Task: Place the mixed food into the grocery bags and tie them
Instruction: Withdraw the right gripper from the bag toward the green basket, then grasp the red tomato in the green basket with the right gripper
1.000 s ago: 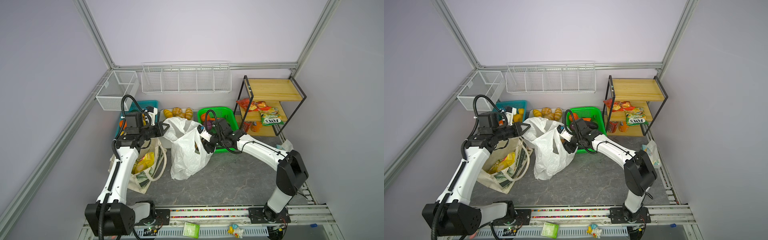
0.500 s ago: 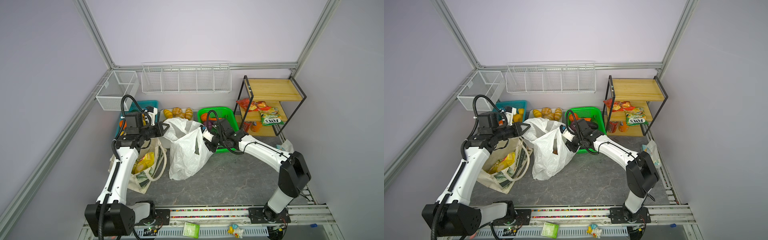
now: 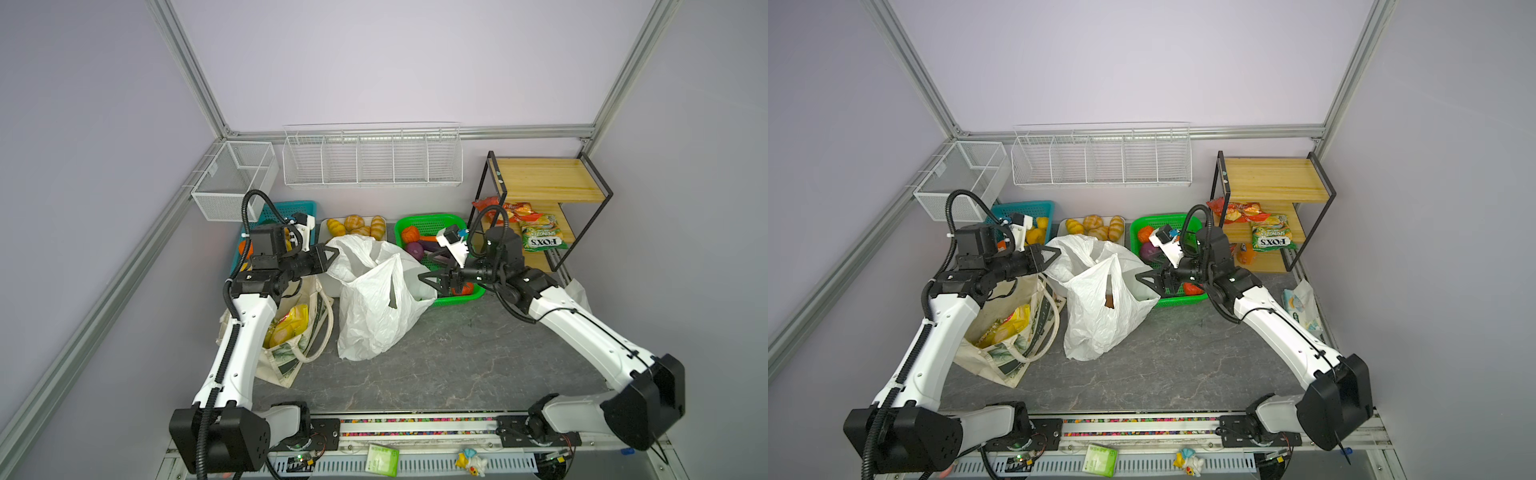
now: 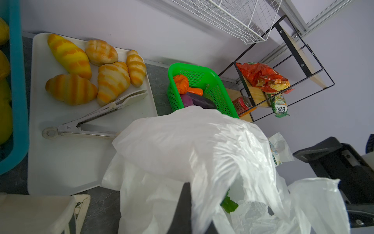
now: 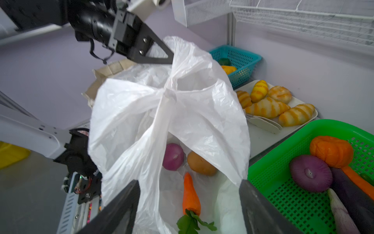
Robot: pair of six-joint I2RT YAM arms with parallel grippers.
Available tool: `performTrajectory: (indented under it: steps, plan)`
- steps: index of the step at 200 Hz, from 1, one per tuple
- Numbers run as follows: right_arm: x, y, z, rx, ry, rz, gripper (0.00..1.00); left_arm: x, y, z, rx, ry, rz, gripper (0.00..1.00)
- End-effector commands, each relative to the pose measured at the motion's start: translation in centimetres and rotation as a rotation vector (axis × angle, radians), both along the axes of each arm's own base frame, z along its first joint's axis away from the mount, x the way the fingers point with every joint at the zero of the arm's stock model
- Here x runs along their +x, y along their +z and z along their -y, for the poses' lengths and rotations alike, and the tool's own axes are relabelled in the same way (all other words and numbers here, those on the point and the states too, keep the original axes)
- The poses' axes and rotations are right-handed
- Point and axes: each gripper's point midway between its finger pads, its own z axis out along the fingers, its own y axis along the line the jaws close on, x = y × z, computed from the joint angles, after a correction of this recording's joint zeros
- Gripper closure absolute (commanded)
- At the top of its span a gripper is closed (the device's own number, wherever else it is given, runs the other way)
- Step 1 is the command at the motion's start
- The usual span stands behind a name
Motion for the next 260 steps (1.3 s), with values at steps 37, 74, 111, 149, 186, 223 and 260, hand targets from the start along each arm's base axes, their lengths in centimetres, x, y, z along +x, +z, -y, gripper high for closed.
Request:
performTrajectory:
  steps: [37,74,111,149,186,223,260]
  plan:
    - [5.2,-5.2,9.0,-0.18,-0.506,-0.172,0.13,-0.3,0.3,0.0,0.001,0.001,0.017,1.0]
    - [7.3,-11.0,13.0,-0.434,-0.738,-0.292,0.12,-0.2,0.4,0.0,-0.003,0.001,0.019,1.0]
    - [9.1,-14.8,12.5,-0.613,-0.748,-0.316,0.11,-0.2,0.4,-0.1,0.0,0.003,0.02,1.0]
    - [10.2,-17.7,11.8,-0.713,-0.7,-0.365,0.1,-0.1,0.2,0.0,-0.002,0.002,0.011,1.0]
    - [10.6,-19.7,11.8,-0.81,-0.673,-0.408,0.1,-0.2,0.3,0.0,-0.001,0.002,0.014,1.0]
    - [10.5,-21.1,12.1,-0.892,-0.66,-0.433,0.1,-0.1,0.2,0.0,-0.003,0.001,0.011,1.0]
    - [10.5,-22.3,12.1,-0.959,-0.646,-0.45,0.09,-0.2,0.3,0.0,-0.002,0.001,0.015,1.0]
